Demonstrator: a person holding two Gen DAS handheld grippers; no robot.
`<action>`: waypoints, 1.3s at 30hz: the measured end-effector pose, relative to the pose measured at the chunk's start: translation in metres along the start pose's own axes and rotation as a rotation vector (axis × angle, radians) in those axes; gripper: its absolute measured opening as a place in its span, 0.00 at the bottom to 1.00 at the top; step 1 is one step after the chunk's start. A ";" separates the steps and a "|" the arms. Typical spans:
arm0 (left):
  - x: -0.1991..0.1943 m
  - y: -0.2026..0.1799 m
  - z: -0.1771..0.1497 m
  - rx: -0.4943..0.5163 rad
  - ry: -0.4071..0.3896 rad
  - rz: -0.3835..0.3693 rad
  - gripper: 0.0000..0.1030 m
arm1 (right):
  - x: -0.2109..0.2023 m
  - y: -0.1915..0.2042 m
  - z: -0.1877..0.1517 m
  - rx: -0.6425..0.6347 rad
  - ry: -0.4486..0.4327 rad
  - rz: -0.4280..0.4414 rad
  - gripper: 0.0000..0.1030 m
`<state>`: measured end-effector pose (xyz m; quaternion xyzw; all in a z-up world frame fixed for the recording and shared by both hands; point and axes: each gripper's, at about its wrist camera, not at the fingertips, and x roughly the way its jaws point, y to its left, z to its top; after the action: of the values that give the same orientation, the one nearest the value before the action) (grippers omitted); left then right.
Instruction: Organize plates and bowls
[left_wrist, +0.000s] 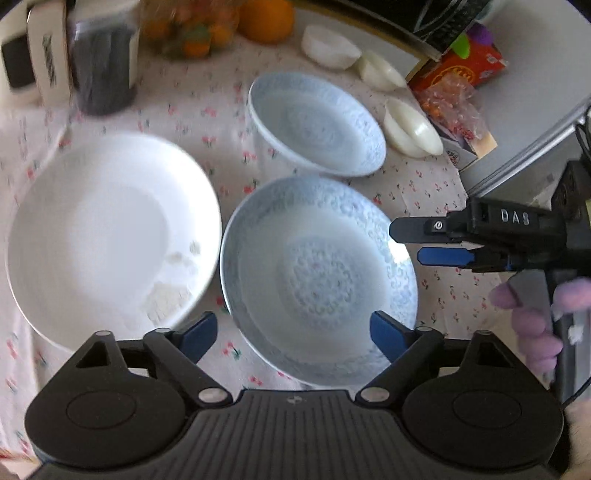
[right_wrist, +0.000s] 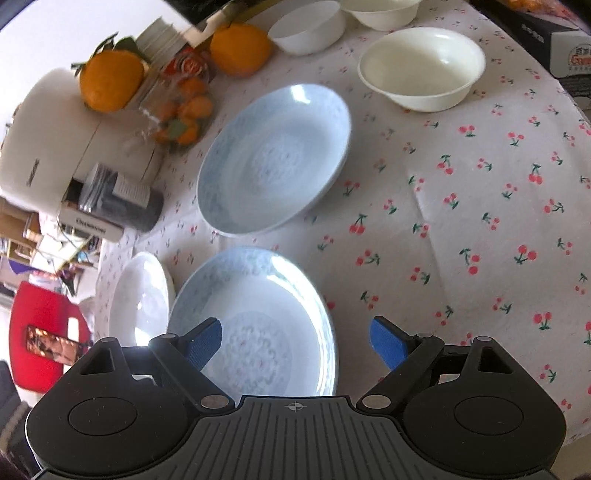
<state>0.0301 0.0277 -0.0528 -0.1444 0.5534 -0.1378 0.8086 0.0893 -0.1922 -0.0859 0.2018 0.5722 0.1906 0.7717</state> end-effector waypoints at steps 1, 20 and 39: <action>0.003 0.002 0.001 -0.019 0.012 -0.007 0.78 | 0.002 0.001 -0.001 -0.007 0.004 -0.009 0.87; 0.018 0.017 -0.006 -0.117 0.050 0.026 0.38 | 0.018 -0.001 -0.003 -0.013 -0.013 -0.036 0.77; 0.014 0.013 -0.006 -0.071 0.020 0.075 0.17 | 0.017 0.000 -0.006 -0.050 -0.017 -0.070 0.18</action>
<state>0.0303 0.0343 -0.0715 -0.1508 0.5709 -0.0891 0.8022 0.0885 -0.1829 -0.1014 0.1637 0.5673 0.1760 0.7876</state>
